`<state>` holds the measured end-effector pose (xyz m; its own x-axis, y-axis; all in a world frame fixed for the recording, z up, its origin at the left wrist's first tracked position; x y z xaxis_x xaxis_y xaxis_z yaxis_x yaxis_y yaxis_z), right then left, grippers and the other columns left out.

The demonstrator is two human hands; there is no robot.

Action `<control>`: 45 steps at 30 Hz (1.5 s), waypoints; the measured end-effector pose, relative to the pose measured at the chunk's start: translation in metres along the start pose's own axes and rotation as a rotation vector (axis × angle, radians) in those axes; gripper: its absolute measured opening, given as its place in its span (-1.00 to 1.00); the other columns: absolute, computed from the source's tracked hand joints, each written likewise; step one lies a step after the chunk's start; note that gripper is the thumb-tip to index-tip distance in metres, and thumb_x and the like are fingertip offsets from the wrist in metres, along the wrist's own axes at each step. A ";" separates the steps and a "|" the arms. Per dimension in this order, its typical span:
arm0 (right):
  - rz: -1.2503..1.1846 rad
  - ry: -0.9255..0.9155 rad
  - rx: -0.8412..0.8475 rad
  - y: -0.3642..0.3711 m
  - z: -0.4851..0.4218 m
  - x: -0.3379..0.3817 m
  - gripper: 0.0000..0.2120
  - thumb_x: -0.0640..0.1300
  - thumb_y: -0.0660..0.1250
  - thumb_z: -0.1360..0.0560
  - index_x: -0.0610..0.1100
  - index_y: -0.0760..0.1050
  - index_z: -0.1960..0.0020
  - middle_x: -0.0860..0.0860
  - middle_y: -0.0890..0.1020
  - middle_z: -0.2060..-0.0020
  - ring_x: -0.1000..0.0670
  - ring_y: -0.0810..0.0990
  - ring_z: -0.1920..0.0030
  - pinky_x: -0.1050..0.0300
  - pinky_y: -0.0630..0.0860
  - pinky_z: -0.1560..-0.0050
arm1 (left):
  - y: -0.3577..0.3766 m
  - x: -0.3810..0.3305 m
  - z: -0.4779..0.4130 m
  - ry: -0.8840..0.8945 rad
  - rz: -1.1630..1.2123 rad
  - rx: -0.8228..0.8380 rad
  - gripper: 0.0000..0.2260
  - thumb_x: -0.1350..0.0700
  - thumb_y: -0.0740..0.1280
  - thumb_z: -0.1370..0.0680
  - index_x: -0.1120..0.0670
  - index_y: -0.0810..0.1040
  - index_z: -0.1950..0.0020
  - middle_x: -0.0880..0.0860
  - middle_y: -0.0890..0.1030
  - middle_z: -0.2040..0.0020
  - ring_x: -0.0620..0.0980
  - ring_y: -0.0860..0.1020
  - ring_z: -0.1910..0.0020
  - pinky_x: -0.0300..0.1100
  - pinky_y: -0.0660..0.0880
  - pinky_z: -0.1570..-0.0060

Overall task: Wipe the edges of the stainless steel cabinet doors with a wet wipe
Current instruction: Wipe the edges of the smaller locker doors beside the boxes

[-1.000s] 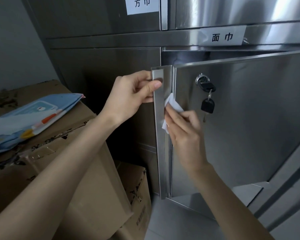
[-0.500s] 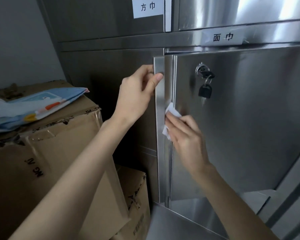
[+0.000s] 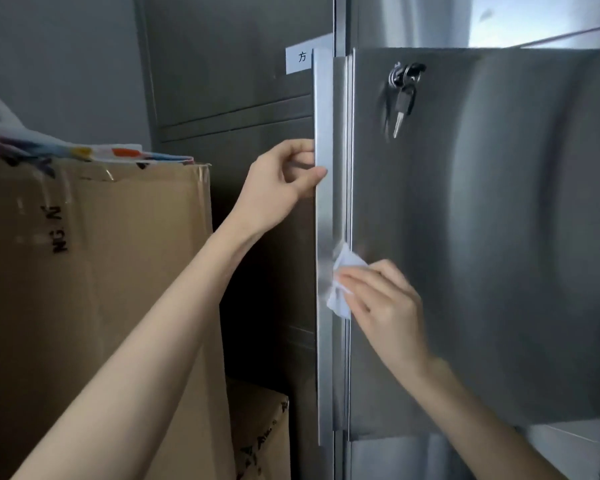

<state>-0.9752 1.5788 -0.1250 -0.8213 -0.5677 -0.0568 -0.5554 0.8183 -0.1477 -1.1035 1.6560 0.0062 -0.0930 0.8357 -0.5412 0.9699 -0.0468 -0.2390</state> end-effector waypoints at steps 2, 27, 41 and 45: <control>0.018 0.019 -0.134 -0.020 -0.021 0.003 -0.88 -0.38 0.36 -0.43 -0.27 0.65 0.11 -0.05 0.68 0.15 -0.01 0.50 0.16 0.43 0.38 0.01 | 0.005 -0.002 0.012 0.013 0.065 -0.019 -0.79 0.24 0.33 -0.58 0.24 0.53 -0.20 0.03 0.52 0.16 -0.12 0.53 0.17 -0.15 0.61 0.09; -0.026 -0.071 -0.165 -0.028 -0.043 0.032 -0.93 -0.38 0.46 -0.37 -0.26 0.67 0.17 -0.10 0.65 0.07 0.00 0.47 0.02 0.47 0.31 -0.04 | 0.007 -0.030 0.038 0.037 0.069 0.003 -0.92 0.18 0.31 -0.61 0.17 0.51 0.05 0.06 0.44 0.26 -0.11 0.41 0.36 -0.31 0.43 0.30; -0.124 0.029 -0.125 -0.017 -0.064 0.017 -0.85 -0.36 0.37 -0.42 -0.25 0.59 0.02 -0.10 0.58 0.11 -0.10 0.55 0.10 0.07 0.45 0.09 | 0.003 -0.016 0.018 -0.042 0.040 0.092 -0.89 0.20 0.32 -0.59 0.17 0.47 0.12 0.00 0.47 0.38 -0.13 0.48 0.44 -0.32 0.53 0.32; -0.101 -0.005 -0.163 -0.019 -0.087 0.020 -0.90 -0.34 0.39 -0.44 -0.28 0.63 0.05 -0.09 0.54 0.11 -0.11 0.52 0.06 0.07 0.46 0.06 | -0.008 -0.041 -0.002 -0.001 0.023 0.046 -0.86 0.09 0.32 -0.60 0.15 0.54 0.07 0.00 0.53 0.26 -0.08 0.57 0.34 -0.26 0.58 0.23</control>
<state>-0.9927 1.5597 -0.0380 -0.7600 -0.6476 -0.0546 -0.6489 0.7608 0.0086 -1.1067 1.6226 0.0316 -0.0712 0.8335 -0.5479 0.9605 -0.0909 -0.2630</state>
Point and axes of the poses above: each hand's wrist, its own z-axis away from the middle knuckle, its own y-axis out of the palm, x = y × z, the point moved 7 cm from there along -z, towards the middle knuckle
